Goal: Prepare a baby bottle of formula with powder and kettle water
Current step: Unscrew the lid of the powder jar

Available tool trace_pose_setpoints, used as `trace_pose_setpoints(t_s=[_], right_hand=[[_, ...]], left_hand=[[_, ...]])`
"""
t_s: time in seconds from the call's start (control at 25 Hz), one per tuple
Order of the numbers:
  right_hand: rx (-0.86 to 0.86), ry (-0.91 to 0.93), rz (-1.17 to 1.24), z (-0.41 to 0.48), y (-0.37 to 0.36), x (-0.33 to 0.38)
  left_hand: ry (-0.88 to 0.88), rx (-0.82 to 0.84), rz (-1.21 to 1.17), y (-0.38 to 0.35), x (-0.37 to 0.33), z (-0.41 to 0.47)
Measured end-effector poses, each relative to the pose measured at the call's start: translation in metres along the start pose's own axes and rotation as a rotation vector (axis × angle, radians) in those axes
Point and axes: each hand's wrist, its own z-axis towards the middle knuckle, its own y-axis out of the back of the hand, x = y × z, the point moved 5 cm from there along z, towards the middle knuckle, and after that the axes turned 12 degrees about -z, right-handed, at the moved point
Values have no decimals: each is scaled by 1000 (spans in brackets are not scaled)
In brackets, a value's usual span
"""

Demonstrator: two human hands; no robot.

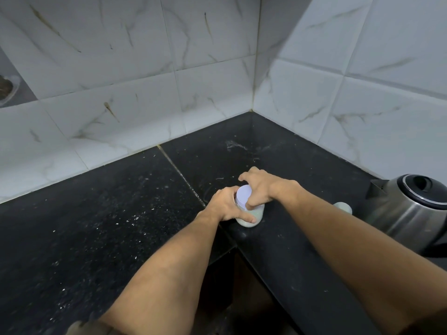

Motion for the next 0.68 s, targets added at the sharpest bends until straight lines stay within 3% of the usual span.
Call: trace_pose_setpoints(t_s=[0.12,0.44,0.68], right_hand=[[-27,-125,-7,-2,-3,-5],[46,53,22,1,4,2],[-34,-107,-5,-5,8,-6]], left_hand=[[-1,10,-6,0,1,1],[-12,22,5,0,0,3],[11,19,25,4,-7,1]])
